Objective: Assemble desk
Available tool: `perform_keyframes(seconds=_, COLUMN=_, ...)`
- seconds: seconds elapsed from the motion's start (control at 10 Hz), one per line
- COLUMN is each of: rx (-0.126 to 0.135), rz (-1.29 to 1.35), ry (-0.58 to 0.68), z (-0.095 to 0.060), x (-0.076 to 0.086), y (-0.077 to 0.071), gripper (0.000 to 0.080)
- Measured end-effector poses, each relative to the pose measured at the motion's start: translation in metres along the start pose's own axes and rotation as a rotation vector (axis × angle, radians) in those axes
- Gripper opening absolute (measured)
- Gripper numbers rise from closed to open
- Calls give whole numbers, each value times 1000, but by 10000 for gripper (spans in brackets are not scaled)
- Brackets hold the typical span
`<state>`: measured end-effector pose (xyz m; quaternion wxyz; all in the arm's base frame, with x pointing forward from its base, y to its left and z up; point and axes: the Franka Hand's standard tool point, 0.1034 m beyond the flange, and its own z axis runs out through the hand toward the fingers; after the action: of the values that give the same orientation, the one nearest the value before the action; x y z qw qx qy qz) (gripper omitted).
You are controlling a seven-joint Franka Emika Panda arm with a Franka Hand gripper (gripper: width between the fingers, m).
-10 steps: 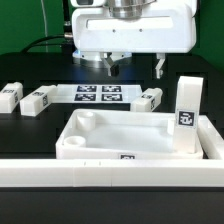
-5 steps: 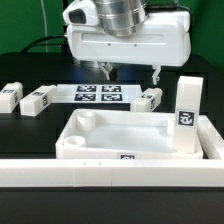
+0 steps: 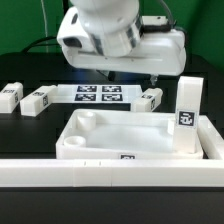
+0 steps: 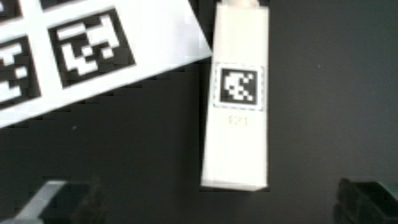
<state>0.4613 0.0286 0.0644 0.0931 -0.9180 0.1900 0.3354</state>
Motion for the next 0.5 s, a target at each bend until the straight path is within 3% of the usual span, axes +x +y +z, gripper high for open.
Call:
perform_keyframes(seconds=0.2, rx=-21, rz=1, ry=-125, z=13, x=-4, y=-1, gripper=648)
perform_keyframes(seconds=0.5, rx=-34, rz=11, ry=-255, z=17, x=0, y=4, gripper=648)
